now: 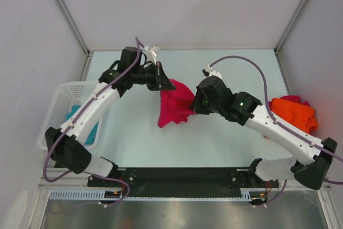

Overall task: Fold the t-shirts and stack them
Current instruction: Flatten out the tshirt

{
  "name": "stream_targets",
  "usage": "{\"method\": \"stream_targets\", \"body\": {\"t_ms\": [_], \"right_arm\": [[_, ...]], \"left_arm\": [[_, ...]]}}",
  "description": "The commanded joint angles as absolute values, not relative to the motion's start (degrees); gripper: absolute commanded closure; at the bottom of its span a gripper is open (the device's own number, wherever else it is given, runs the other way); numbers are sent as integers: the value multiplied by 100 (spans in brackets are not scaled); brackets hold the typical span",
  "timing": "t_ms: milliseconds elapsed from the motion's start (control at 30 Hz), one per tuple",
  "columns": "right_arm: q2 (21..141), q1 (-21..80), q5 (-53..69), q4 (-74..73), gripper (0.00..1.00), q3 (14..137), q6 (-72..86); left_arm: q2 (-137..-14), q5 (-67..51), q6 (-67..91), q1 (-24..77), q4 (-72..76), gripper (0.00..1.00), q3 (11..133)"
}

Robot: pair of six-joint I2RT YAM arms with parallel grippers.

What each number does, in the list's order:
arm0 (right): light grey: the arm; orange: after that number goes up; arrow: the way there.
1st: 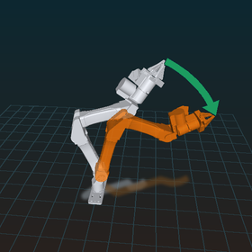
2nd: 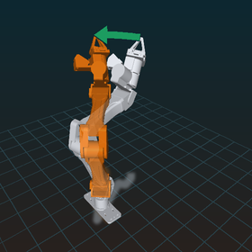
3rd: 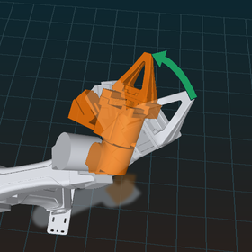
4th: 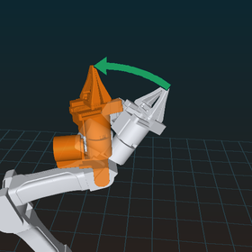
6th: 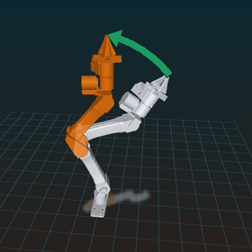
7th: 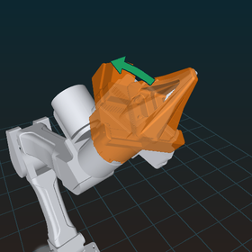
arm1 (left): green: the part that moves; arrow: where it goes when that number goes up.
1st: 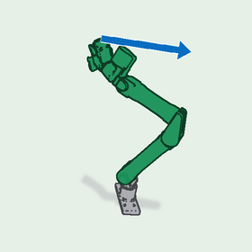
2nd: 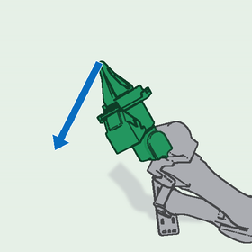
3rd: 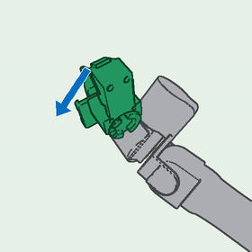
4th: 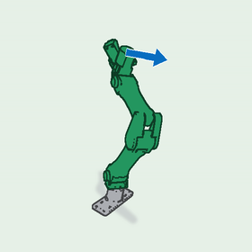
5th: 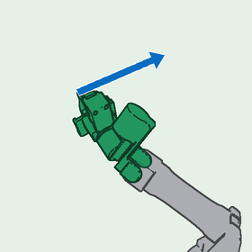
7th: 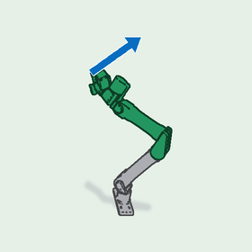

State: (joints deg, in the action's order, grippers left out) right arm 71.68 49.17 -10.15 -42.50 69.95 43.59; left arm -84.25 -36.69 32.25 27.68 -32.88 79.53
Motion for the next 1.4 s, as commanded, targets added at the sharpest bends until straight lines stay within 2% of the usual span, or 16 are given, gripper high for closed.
{"method": "stream_targets", "body": {"t_ms": [0,200,300,367,467,500,567,600,700,933,1167,1367], "right_arm": [[7154,5492,-1870,-4921,100,8416,4148],[6935,6476,-2890,-5712,100,9254,4534],[6654,6513,-3145,-5722,100,9115,4640],[6522,6390,-3173,-5748,100,8870,4667],[6434,6135,-2927,-5713,100,8588,4728],[6425,6109,-2875,-5695,100,8517,4729],[6416,6065,-2848,-5739,100,8377,4755],[6399,6056,-2848,-5757,100,8315,4772],[6320,5942,-2743,-5766,100,8078,4808],[6284,5845,-2558,-5669,100,7840,4834],[6284,5801,-2531,-5678,100,7813,4843],[6284,5696,-2505,-5678,100,7743,4834]], "left_arm": [[-7560,-3911,2839,2602,-3673,100,8648],[-7199,-4113,2733,2347,-4069,96,9052],[-7233,-4026,2655,2285,-4043,89,9176],[-7469,-4008,2619,2215,-4025,89,9123],[-7812,-4087,2619,2136,-3841,65,8764],[-8092,-4130,2619,2127,-3832,50,8676],[-8270,-4227,2680,2118,-3675,43,8351],[-8323,-4262,2733,2127,-3500,34,8184],[-8411,-4245,2918,2127,-2822,20,7446],[-9175,-4307,3085,2276,-1751,19,6067],[-9457,-4070,2962,2496,-1538,19,5634],[-9352,-3946,3094,2557,-1310,24,5072]]}}
